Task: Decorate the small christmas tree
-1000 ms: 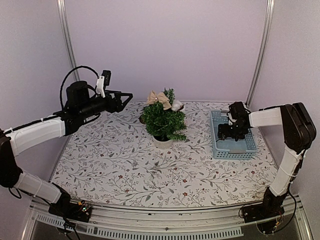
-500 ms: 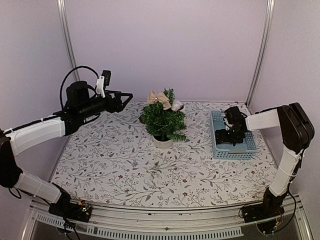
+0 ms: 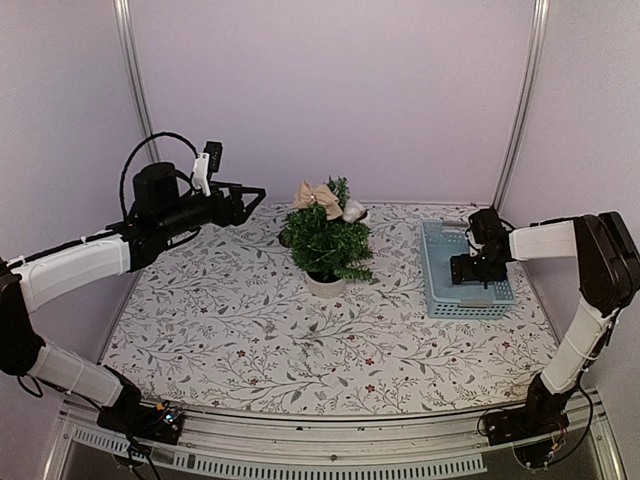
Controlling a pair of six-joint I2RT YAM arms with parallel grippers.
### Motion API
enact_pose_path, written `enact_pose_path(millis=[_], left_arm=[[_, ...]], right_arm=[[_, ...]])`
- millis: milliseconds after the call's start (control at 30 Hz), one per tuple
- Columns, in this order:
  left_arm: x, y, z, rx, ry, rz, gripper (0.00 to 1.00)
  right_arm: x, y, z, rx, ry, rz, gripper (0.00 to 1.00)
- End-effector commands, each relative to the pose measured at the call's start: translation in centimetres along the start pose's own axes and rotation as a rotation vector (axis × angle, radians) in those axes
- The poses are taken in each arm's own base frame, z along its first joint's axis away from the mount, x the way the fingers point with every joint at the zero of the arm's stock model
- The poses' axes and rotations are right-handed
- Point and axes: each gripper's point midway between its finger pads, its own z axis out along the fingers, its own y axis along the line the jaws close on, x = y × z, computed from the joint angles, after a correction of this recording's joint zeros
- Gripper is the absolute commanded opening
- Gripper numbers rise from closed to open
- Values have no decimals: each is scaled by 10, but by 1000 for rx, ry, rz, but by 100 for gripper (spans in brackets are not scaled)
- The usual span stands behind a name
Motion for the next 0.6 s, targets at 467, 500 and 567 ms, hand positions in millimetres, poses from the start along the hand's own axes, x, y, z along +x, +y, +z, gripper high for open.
enact_pose_path(millis=[467,500,567], left_arm=[[-5,5,-7,-30,-11,15,88],[-5,4,-7,-29,-10,14,88],[-6,3,-7,-26,-11,17,88]], right_arm=[[-16,24,-12,-187,-32,24,53],[-16,22,-7,-174,-23,17,52],[-13,17,3,-137,6,5,50]])
